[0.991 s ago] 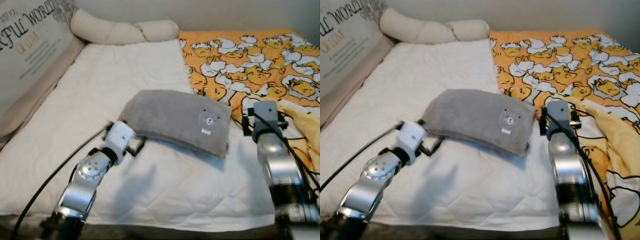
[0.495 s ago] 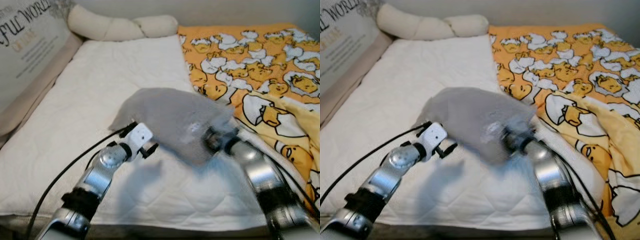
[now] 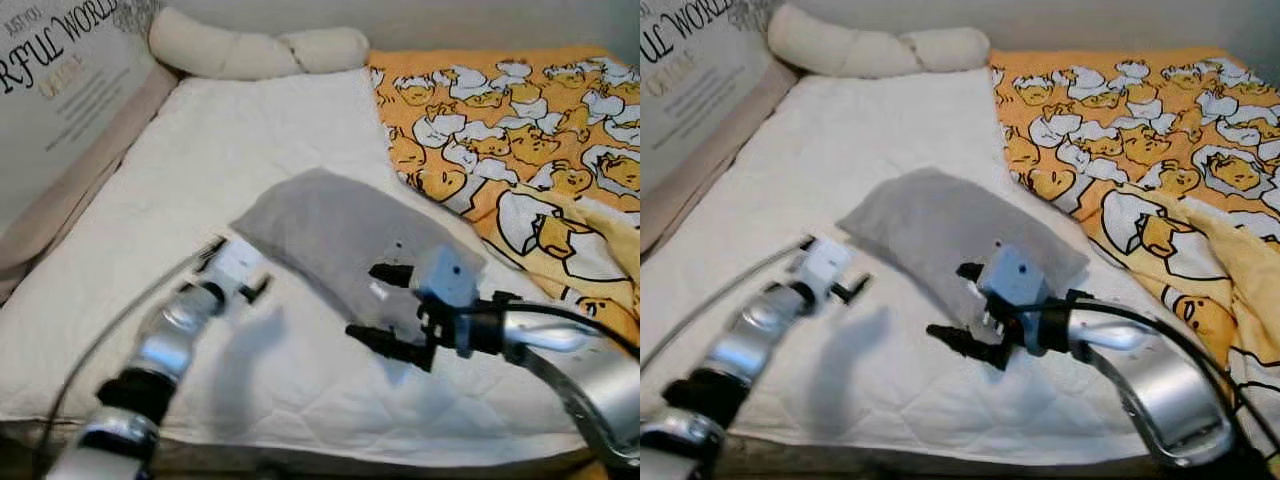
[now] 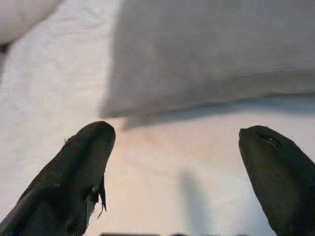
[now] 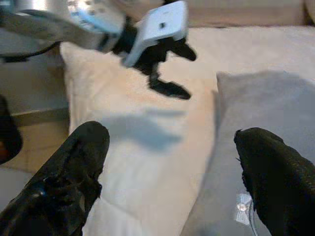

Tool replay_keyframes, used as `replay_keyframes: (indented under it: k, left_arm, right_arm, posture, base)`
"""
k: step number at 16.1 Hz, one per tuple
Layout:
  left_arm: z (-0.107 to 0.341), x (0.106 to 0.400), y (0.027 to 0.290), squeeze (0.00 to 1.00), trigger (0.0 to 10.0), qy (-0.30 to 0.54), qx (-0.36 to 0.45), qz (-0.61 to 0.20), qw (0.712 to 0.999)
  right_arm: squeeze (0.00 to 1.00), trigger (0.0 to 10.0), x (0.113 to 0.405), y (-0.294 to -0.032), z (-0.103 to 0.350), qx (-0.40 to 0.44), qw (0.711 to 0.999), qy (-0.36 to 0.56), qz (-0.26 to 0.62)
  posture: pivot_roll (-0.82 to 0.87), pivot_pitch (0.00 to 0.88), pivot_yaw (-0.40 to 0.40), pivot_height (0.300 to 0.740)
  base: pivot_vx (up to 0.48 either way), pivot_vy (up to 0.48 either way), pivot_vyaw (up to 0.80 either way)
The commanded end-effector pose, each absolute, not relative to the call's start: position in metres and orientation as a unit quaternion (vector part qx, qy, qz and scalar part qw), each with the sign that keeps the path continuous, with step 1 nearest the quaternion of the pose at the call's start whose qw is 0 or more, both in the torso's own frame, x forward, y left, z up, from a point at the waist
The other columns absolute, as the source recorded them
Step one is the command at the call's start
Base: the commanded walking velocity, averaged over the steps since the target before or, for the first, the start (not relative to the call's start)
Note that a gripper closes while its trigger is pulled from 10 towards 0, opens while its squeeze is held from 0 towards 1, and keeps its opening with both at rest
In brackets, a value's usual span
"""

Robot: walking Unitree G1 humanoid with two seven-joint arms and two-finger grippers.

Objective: Clean up the room

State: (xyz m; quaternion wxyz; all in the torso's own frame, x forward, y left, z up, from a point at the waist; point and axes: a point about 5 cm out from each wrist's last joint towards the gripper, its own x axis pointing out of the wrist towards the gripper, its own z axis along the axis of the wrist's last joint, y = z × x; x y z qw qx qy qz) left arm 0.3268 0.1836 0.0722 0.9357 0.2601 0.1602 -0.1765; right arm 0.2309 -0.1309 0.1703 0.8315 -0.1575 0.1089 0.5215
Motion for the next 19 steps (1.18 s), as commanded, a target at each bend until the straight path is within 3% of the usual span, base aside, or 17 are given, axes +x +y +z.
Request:
replay_keyframes:
  k: [1,3,4,5,8,10,13,15,17,19]
  left_arm:
    - [0.079,0.333,0.194,0.0,10.0,0.156,0.267,-0.163,0.937]
    - [0.08,0.334,0.195,0.0,10.0,0.157,0.272,-0.168,0.935]
    - [0.072,0.329,0.178,0.0,10.0,0.169,0.271,-0.216,0.923]
    - [0.069,0.327,0.171,0.0,10.0,0.175,0.271,-0.235,0.917]
    - [0.061,0.322,0.153,0.0,10.0,0.186,0.27,-0.27,0.905]
    - [0.059,0.325,0.13,0.0,10.0,0.186,0.27,-0.28,0.902]
    - [0.058,0.33,0.109,0.0,10.0,0.186,0.252,-0.282,0.907]
    - [0.05,0.329,0.095,0.0,10.0,0.21,0.259,-0.286,0.898]
    - [0.037,0.328,0.094,0.0,10.0,0.254,0.267,-0.253,0.894]
    - [0.038,0.33,0.097,0.0,10.0,0.253,0.256,-0.231,0.904]
  right_arm:
    - [0.0,10.0,0.253,-0.15,0.178,-0.186,0.873,0.102,0.438]
    - [0.0,10.0,0.276,-0.167,0.175,-0.213,0.905,0.107,0.353]
    - [0.0,10.0,0.314,-0.195,0.157,-0.229,0.943,0.12,0.209]
    - [0.0,10.0,0.324,-0.202,0.15,-0.226,0.951,0.125,0.168]
    - [0.0,10.0,0.346,-0.219,0.138,-0.238,0.958,0.14,0.078]
    - [0.0,10.0,0.364,-0.234,0.125,-0.285,0.947,0.149,-0.022]
    - [0.0,10.0,0.363,-0.234,0.107,-0.337,0.926,0.166,-0.036]
    - [0.0,10.0,0.355,-0.227,0.085,-0.357,0.913,0.196,0.009]
    - [0.0,10.0,0.348,-0.199,0.065,-0.287,0.924,0.216,0.129]
    - [0.0,10.0,0.348,-0.187,0.065,-0.239,0.932,0.208,0.175]
  posture:
    - [-0.02,0.0,0.094,0.74]
    - [-0.01,0.0,0.094,0.74]
    - [-0.01,0.0,0.101,0.74]
    - [-0.01,0.0,0.102,0.74]
    - [0.01,0.0,0.104,0.74]
    - [0.02,0.0,0.102,0.74]
    - [0.03,0.0,0.099,0.74]
    - [0.03,0.0,0.093,0.74]
    - [0.02,0.0,0.096,0.74]
    - [0.01,0.0,0.101,0.74]
  base:
    - [0.0,0.0,0.0]
    - [0.0,0.0,0.0]
    - [0.0,0.0,0.0]
    - [0.0,0.0,0.0]
    - [0.0,0.0,0.0]
    - [0.0,0.0,0.0]
    - [0.0,0.0,0.0]
    - [0.0,0.0,0.0]
    - [0.0,0.0,0.0]
    - [0.0,0.0,0.0]
